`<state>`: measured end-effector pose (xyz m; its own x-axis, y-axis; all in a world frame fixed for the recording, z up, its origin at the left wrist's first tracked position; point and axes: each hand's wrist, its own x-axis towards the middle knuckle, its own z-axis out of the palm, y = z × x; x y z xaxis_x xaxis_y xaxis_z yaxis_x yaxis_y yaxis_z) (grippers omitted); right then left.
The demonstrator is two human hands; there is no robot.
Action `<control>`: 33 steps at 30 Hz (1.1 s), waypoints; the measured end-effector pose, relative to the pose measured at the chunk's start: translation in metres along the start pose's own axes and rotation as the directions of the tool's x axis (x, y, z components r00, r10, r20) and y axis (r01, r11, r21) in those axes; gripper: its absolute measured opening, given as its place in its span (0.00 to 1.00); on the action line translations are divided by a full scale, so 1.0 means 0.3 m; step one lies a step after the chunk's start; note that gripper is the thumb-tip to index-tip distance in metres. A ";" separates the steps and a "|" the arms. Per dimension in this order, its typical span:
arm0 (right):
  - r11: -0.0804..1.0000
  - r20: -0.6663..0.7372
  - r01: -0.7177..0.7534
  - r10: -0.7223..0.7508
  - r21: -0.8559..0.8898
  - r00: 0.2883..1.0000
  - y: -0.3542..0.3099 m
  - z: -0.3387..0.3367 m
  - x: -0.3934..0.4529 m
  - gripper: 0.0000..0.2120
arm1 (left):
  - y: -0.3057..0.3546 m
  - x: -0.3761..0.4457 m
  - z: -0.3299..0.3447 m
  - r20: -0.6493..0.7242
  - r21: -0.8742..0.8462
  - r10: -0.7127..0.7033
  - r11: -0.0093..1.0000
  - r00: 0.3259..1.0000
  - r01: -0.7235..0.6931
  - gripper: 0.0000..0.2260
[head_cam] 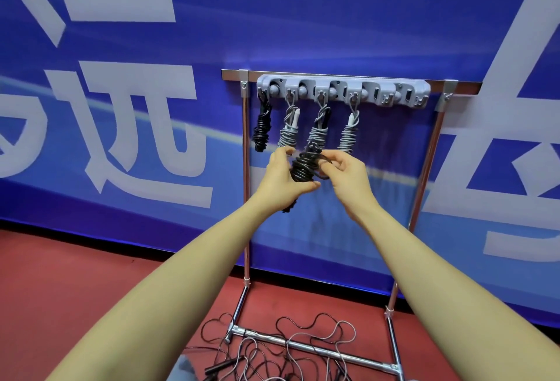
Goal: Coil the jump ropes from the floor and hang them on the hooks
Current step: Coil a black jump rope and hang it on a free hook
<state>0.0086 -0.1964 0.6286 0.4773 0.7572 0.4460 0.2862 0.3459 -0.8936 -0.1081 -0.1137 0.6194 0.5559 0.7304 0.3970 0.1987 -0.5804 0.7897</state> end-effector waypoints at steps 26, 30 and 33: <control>0.989 0.072 0.029 -0.019 -0.145 0.997 -0.023 0.005 -0.007 0.15 | 0.050 -0.024 -0.022 0.108 -0.238 -0.133 0.959 0.985 0.156 0.33; 0.995 0.049 0.019 -0.014 -0.101 0.999 -0.027 -0.001 0.009 0.11 | 0.048 -0.027 -0.015 0.145 -0.338 -0.162 0.919 0.976 0.203 0.27; 0.996 0.073 -0.034 0.041 -0.085 0.997 -0.024 -0.006 0.019 0.14 | 0.039 -0.018 -0.015 0.151 -0.293 -0.189 0.929 0.970 0.226 0.23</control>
<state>0.0109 -0.1956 0.6378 0.4267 0.8090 0.4043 0.3393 0.2712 -0.9007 -0.1124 -0.1230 0.6286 0.6241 0.7637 0.1653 0.0741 -0.2684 0.9604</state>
